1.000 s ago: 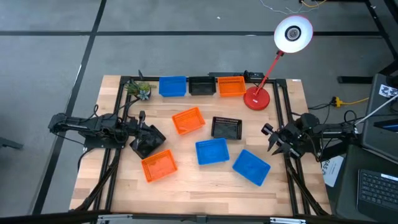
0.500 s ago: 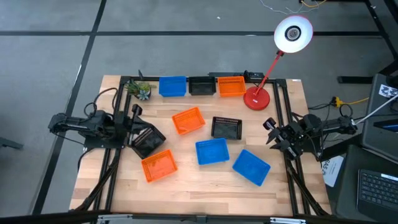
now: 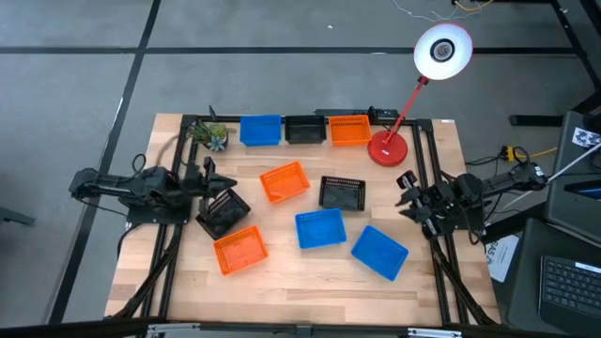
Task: Stack baskets by color
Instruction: Stack the middle orange bin on top of the top orange bin
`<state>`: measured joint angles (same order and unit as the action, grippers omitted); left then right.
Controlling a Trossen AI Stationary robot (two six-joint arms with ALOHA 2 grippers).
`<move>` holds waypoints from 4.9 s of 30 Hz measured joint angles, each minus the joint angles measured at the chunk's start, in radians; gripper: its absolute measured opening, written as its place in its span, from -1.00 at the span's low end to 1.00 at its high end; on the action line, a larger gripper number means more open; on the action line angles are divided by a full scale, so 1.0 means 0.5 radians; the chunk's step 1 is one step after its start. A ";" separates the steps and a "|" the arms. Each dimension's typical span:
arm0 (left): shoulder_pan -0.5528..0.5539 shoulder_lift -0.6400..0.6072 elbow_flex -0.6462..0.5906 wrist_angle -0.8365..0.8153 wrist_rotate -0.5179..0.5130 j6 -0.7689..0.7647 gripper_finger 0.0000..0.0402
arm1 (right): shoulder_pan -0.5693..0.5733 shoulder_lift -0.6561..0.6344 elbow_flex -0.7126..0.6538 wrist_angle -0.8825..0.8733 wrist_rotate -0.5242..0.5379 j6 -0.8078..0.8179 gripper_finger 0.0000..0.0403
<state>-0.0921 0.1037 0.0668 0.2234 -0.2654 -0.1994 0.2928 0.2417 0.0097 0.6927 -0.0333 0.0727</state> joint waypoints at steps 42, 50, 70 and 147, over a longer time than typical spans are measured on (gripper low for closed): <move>0.284 3.069 2.090 -1.063 0.236 0.039 -0.49 | -0.002 -0.052 -0.002 -0.916 0.237 0.512 -0.56; 0.359 3.272 2.090 -1.109 0.261 0.029 -0.49 | -0.002 -0.052 -0.002 -0.987 0.236 0.534 -0.56; 0.333 3.404 2.091 -1.139 0.211 -0.023 -0.96 | -0.001 -0.052 -0.002 -1.026 0.236 0.534 -0.56; 1.039 4.746 4.554 -1.448 0.654 1.239 -0.90 | -0.001 -0.030 -0.002 -1.103 0.309 0.534 -0.56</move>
<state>0.4274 2.4767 2.3440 -0.5005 0.0616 0.4202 0.2924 0.2269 0.0090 0.1413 0.1212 0.3397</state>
